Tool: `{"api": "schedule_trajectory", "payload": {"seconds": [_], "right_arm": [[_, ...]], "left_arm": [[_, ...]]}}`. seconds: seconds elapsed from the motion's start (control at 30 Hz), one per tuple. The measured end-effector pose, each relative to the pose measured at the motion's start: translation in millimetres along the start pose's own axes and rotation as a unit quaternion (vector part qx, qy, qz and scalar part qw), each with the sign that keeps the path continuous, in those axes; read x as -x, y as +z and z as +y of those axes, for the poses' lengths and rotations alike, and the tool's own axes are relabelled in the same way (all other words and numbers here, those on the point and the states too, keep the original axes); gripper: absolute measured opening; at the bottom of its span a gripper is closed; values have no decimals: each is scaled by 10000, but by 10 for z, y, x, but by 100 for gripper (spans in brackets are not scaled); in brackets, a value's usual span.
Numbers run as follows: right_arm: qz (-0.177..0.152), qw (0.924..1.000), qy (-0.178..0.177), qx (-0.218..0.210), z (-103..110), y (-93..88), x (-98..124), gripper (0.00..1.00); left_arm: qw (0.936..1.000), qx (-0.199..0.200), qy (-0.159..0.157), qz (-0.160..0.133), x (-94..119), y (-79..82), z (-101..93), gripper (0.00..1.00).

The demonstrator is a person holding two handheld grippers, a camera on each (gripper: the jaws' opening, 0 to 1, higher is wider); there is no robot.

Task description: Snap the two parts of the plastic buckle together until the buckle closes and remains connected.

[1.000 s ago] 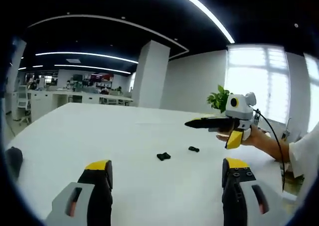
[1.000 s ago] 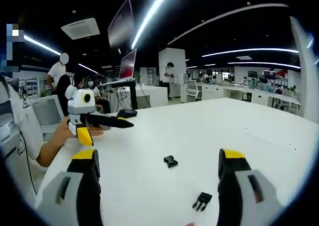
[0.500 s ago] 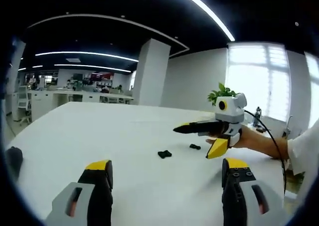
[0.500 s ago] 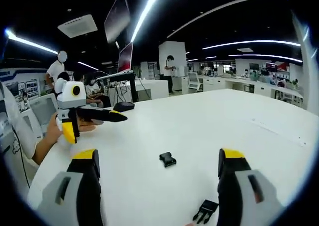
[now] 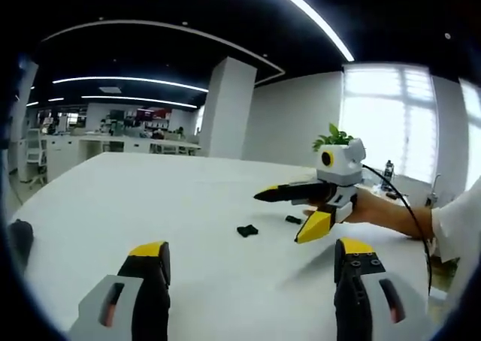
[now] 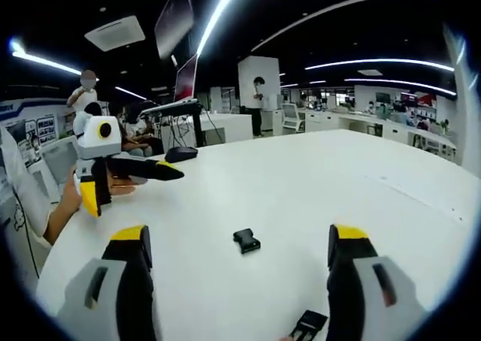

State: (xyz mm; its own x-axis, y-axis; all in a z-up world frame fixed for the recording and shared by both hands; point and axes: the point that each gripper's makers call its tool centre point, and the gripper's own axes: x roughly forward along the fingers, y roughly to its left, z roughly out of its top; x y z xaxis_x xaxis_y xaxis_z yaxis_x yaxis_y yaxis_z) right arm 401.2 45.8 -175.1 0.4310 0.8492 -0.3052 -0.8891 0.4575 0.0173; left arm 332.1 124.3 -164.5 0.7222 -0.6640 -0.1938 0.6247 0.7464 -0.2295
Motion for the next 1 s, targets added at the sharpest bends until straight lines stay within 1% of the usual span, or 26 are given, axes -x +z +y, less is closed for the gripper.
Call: {"api": "schedule_trajectory", "payload": {"seconds": [0.17, 0.27, 0.3, 0.33, 0.37, 0.4, 0.43, 0.5, 0.53, 0.57, 0.6, 0.63, 0.67, 0.73, 0.83, 0.87, 0.9, 0.97, 1.0], "right_arm": [[34, 10000, -21, -1, -11, -14, -58, 96], [60, 10000, -10, 6, -4, -36, -90, 95], [70, 10000, -9, 2, -2, -43, -95, 94], [72, 10000, -1, -6, 2, -47, -97, 94], [73, 10000, 7, -14, 6, -51, -100, 94], [60, 10000, 11, -21, 7, -50, -102, 94], [37, 10000, 7, -39, 5, -48, -104, 94], [39, 10000, 15, -33, 5, -53, -111, 94], [71, 10000, 6, -22, -2, -66, -120, 94], [80, 10000, 0, -21, -5, -71, -125, 93], [85, 10000, 4, -13, -6, -75, -129, 93], [82, 10000, 8, -7, -6, -76, -133, 92], [75, 10000, 16, -15, -6, -77, -137, 91], [36, 10000, 73, -16, 7, -71, -145, 90], [86, 9999, 133, 46, 26, -90, -158, 90], [108, 9998, 137, 65, 25, -98, -163, 89], [122, 9998, 131, 75, 20, -105, -166, 89], [108, 9998, 129, 62, 11, -109, -172, 87], [68, 9999, 123, 36, 4, -102, -175, 85]], "left_arm": [[10000, -43, 29, 53, 17, -29, -7, 92], [10000, -81, -11, 19, 27, -24, -31, 92], [9999, -114, -5, -97, 35, 13, -41, 91], [9995, -208, -53, -237, 47, 62, -69, 88], [9988, -301, -102, -377, 59, 112, -96, 83], [9982, -370, -217, -427, 80, 132, -144, 79], [9982, -357, -342, -336, 101, 107, -195, 77], [9985, -353, -363, -224, 102, 73, -220, 78], [9982, -520, -283, -64, 106, 16, -208, 79], [9970, -757, -170, -14, 110, -9, -198, 79], [9962, -861, -123, -16, 114, -13, -199, 78], [9956, -927, -121, -51, 123, -19, -236, 75], [9957, -911, -147, -68, 136, -24, -267, 72], [9965, -761, -298, -200, 157, -6, -355, 66], [9967, -663, -339, -332, 196, 7, -409, 64], [9964, -688, -325, -369, 212, 7, -427, 61], [9962, -724, -317, -379, 219, 6, -434, 56], [9942, -948, -363, -355, 241, -11, -464, 46], [9937, -985, -401, -343, 244, -21, -484, 45]]}}
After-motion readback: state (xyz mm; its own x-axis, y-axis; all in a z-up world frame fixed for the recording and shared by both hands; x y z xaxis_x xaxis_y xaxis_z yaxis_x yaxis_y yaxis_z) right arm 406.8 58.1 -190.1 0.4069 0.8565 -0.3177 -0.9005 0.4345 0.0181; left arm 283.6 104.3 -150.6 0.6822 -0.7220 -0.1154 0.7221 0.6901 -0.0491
